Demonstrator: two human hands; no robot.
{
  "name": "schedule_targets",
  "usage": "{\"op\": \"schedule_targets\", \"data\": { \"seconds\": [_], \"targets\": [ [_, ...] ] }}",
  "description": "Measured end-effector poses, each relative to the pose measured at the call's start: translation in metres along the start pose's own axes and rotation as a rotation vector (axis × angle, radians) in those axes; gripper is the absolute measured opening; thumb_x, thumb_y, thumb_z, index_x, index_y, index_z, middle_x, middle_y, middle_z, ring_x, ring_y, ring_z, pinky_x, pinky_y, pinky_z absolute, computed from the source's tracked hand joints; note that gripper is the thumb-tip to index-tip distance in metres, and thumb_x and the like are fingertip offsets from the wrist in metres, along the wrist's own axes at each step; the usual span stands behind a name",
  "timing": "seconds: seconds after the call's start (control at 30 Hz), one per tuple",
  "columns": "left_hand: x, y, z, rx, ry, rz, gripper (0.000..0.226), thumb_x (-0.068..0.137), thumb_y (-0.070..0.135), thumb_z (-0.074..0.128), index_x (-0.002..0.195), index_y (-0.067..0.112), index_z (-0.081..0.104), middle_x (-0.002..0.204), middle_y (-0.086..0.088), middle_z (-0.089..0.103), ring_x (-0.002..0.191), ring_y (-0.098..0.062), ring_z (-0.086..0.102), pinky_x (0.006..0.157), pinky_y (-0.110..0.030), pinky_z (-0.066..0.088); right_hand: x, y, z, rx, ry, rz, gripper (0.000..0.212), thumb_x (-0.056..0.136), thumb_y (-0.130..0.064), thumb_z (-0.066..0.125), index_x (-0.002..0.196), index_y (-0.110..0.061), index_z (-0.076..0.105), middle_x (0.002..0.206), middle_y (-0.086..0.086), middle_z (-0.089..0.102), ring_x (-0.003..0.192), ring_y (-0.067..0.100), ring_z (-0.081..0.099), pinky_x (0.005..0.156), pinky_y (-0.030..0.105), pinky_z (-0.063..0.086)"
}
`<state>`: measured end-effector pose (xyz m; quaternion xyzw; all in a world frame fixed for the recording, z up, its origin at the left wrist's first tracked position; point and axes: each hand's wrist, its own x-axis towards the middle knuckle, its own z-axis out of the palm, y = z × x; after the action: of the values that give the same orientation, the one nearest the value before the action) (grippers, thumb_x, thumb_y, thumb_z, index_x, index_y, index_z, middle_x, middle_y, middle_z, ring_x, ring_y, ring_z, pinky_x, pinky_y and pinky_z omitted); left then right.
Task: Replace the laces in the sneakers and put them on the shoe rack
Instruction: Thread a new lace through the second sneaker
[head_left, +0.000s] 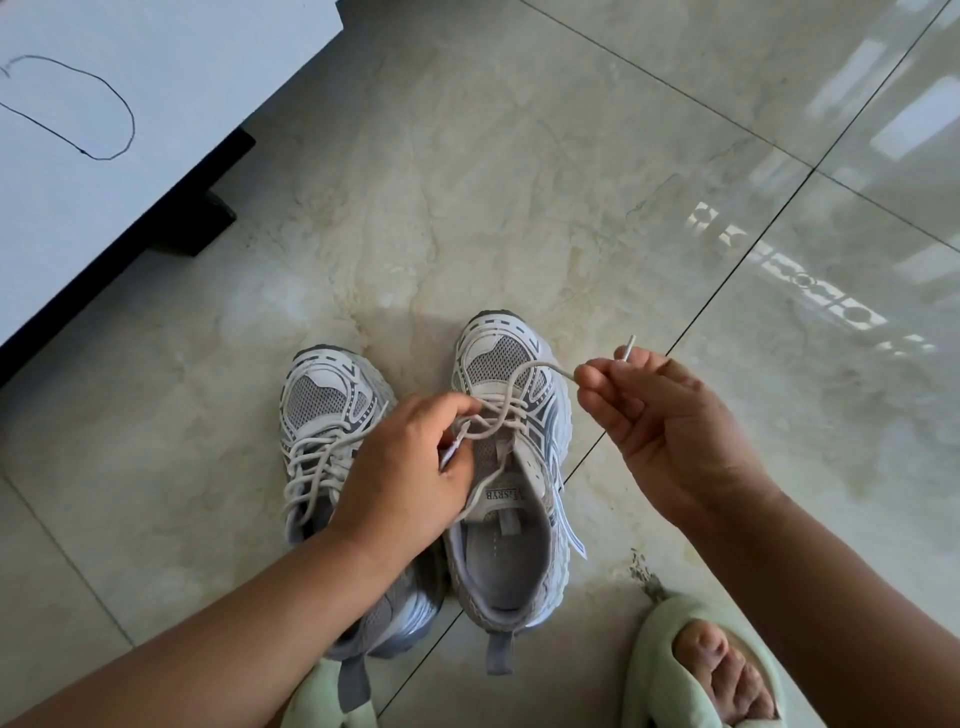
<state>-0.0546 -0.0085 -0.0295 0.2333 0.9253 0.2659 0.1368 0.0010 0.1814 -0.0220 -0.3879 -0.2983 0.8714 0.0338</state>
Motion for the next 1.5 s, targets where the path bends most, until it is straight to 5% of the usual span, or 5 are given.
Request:
{"op": "schedule_targets", "data": {
  "seconds": [0.23,0.5,0.7,0.8,1.5],
  "targets": [
    [-0.002,0.0,0.001,0.018,0.036,-0.004,0.034,0.073,-0.001,0.067,0.102,0.015,0.067,0.083,0.012,0.048,0.072,-0.006,0.047,0.068,-0.005,0.034,0.011,-0.005,-0.022,-0.715,0.207,-0.406,0.02,0.087,0.005,0.057,0.081,-0.012,0.066,0.061,0.001,0.067,0.065,0.023,0.07,0.067,0.028,0.058],
    [-0.003,0.0,-0.001,0.012,-0.001,0.005,0.034,0.075,0.002,0.068,0.105,0.018,0.065,0.076,0.012,0.044,0.066,-0.008,0.043,0.064,-0.007,0.032,0.026,-0.04,-0.052,-0.214,0.413,-0.237,0.013,0.089,0.004,0.052,0.083,-0.003,0.06,0.055,0.003,0.064,0.061,0.019,0.069,0.058,0.026,0.056],
    [-0.007,0.005,-0.001,0.089,0.026,0.186,0.011,0.076,0.026,0.063,0.082,0.018,0.064,0.099,-0.002,0.053,0.082,-0.016,0.053,0.066,-0.023,0.045,0.007,-0.011,-0.028,-0.929,-0.055,-0.57,0.02,0.083,0.002,0.062,0.084,-0.015,0.072,0.07,0.003,0.066,0.062,0.012,0.067,0.066,0.022,0.054],
    [-0.008,0.005,0.006,0.128,0.0,0.186,0.029,0.077,0.041,0.053,0.081,0.02,0.072,0.103,-0.002,0.056,0.09,-0.02,0.05,0.077,-0.035,0.046,0.003,-0.001,-0.024,-1.347,-0.283,-0.815,0.016,0.077,-0.005,0.063,0.088,-0.01,0.073,0.073,-0.003,0.065,0.065,0.006,0.063,0.063,0.015,0.049],
    [-0.008,0.001,0.028,-0.144,0.066,0.093,0.032,0.08,0.042,0.055,0.085,0.018,0.075,0.103,-0.005,0.051,0.096,-0.023,0.05,0.084,-0.032,0.045,0.0,0.019,-0.014,-1.573,-0.505,-0.884,0.019,0.087,-0.014,0.051,0.077,-0.006,0.065,0.075,0.005,0.057,0.063,0.028,0.055,0.058,0.036,0.048]
  ]
}}
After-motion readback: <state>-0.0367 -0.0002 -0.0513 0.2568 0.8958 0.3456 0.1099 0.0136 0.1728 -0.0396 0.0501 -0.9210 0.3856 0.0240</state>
